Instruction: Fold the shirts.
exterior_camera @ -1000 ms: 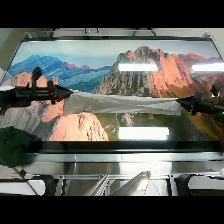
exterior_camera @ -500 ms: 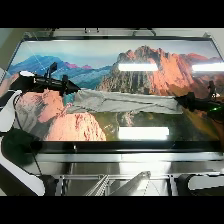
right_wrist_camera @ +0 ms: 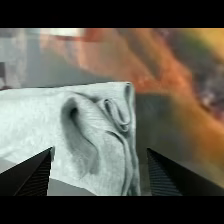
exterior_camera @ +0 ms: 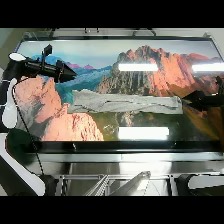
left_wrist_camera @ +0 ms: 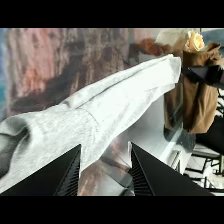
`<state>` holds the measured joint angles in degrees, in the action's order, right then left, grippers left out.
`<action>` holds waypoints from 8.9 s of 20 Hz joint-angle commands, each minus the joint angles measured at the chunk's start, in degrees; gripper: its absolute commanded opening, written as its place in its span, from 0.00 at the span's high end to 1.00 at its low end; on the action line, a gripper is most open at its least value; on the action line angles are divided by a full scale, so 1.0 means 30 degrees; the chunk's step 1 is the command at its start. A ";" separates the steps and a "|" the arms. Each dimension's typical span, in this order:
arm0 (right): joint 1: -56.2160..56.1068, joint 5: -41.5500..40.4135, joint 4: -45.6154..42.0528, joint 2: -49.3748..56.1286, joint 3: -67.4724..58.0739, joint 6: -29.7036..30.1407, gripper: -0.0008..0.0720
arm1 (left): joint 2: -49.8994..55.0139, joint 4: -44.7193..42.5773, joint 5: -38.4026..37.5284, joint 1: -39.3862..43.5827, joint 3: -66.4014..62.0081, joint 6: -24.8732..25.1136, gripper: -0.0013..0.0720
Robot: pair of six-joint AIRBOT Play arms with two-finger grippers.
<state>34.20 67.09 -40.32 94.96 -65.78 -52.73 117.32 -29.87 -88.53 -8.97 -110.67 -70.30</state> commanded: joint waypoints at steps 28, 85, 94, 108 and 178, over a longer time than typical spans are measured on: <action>-0.5741 0.7067 0.9012 -0.2200 -0.3111 -0.1435 0.96 | -0.1668 0.3213 0.5756 0.9843 0.4065 0.2229 0.97; -1.5453 -0.2885 1.4950 0.1756 -0.4699 -0.3490 0.96 | -1.9249 0.5967 -0.1421 -0.1027 1.4914 0.4080 0.18; -0.2033 -0.3468 -0.0590 -0.7934 -0.4699 -1.3325 0.96 | -1.9249 0.5960 -0.1413 -0.1027 1.4921 0.4116 0.18; 0.5508 0.2965 -1.0076 -0.9435 -0.4597 -1.4433 0.96 | -1.9249 0.5945 -0.0816 -0.1027 1.4921 0.4430 0.18; 0.7985 0.9209 -0.3177 -0.7650 -1.2335 -1.3981 0.96 | -1.9249 0.5552 0.0000 -0.1042 1.4921 0.4262 0.98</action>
<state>59.57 93.54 -55.94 75.75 -101.32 -96.71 59.59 -12.16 -88.51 -12.05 -65.93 -57.60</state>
